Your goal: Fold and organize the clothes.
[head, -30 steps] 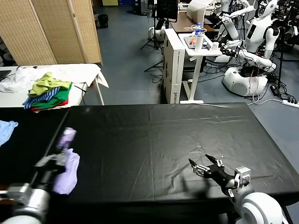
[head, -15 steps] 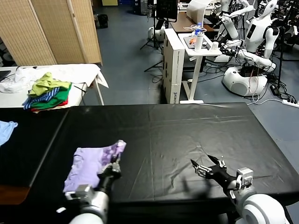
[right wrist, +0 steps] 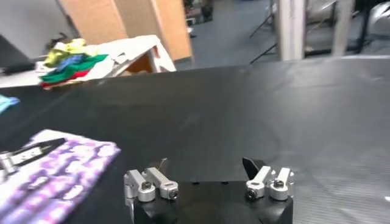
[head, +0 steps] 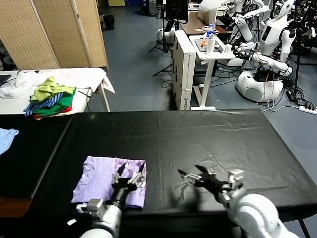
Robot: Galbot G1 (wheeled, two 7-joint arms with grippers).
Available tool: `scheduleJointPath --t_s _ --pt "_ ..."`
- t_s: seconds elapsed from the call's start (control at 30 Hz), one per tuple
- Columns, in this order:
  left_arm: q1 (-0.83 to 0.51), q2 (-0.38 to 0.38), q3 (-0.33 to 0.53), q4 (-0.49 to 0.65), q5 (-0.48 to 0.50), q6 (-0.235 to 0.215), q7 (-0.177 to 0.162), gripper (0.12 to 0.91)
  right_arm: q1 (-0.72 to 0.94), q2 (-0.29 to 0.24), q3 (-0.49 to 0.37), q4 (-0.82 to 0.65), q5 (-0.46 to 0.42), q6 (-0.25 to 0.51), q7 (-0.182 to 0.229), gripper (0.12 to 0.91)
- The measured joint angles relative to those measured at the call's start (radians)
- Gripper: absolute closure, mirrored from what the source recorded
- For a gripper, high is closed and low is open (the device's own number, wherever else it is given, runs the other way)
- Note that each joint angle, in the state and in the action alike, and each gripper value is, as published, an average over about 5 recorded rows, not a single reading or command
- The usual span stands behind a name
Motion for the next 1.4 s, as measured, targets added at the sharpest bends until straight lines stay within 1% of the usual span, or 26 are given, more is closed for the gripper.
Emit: scheduleJointPath --t_s 0.1,0.23,0.43,0.5,0.53,0.57,0.63,0.67,0.73,0.77,0.83,0.87,0.9,0.97,1.0,1.2,1.3,1.4 --pt "0.0 0.02 -0.039 -0.002 0.019 -0.022 -0.003 0.125 0.056 0.026 -0.094 -0.025 -0.013 0.004 0.016 0.118" --pt "0.013 0.026 -0.071 -0.001 0.059 -0.044 -0.003 0.123 0.114 0.065 -0.207 -0.068 -0.051 0.014 0.021 0.118" --pt "0.022 0.018 -0.085 0.006 0.09 -0.056 -0.006 0.123 0.163 0.122 -0.331 -0.125 -0.097 0.017 0.017 0.126" --pt "0.024 0.017 -0.089 0.009 0.091 -0.058 -0.011 0.123 0.17 0.134 -0.355 -0.139 -0.106 0.017 0.014 0.152" --pt "0.026 0.017 -0.09 0.009 0.091 -0.059 -0.013 0.123 0.173 0.138 -0.364 -0.144 -0.109 0.018 0.012 0.18" --pt "0.027 0.017 -0.092 0.01 0.091 -0.06 -0.015 0.123 0.175 0.14 -0.371 -0.149 -0.111 0.018 0.011 0.225" --pt "0.031 0.018 -0.095 0.009 0.092 -0.062 -0.016 0.123 0.177 0.143 -0.379 -0.155 -0.115 0.019 0.009 0.319" --pt "0.033 0.018 -0.097 0.009 0.093 -0.063 -0.016 0.123 0.178 0.144 -0.381 -0.157 -0.116 0.019 0.008 0.391" --pt "0.036 0.019 -0.1 0.008 0.095 -0.067 -0.016 0.123 0.178 0.145 -0.383 -0.16 -0.12 0.02 0.008 0.503" --pt "0.037 0.02 -0.101 0.008 0.096 -0.069 -0.016 0.123 0.178 0.145 -0.383 -0.161 -0.121 0.02 0.007 0.579" --pt "0.039 0.02 -0.103 0.007 0.097 -0.073 -0.017 0.123 0.176 0.146 -0.381 -0.164 -0.124 0.02 0.006 0.693" --pt "0.04 0.021 -0.105 0.007 0.097 -0.074 -0.017 0.123 0.174 0.146 -0.379 -0.165 -0.125 0.02 0.004 0.763" --pt "0.041 0.021 -0.106 0.006 0.098 -0.076 -0.017 0.123 0.172 0.146 -0.377 -0.166 -0.126 0.021 0.003 0.814" --pt "0.044 0.021 -0.109 0.006 0.097 -0.08 -0.017 0.123 0.167 0.145 -0.369 -0.167 -0.126 0.021 -0.001 0.876" --pt "0.046 0.022 -0.111 0.006 0.097 -0.082 -0.017 0.123 0.164 0.144 -0.365 -0.167 -0.126 0.021 -0.004 0.887" --pt "0.053 0.023 -0.12 0.006 0.095 -0.091 -0.019 0.123 0.139 0.123 -0.326 -0.149 -0.117 0.018 -0.008 0.886" --pt "0.055 0.023 -0.121 0.008 0.091 -0.094 -0.02 0.123 0.117 0.1 -0.29 -0.127 -0.099 0.004 -0.005 0.886" --pt "0.054 0.027 -0.122 0.014 0.072 -0.102 -0.029 0.123 0.089 0.066 -0.232 -0.098 -0.079 -0.024 0.004 0.886"
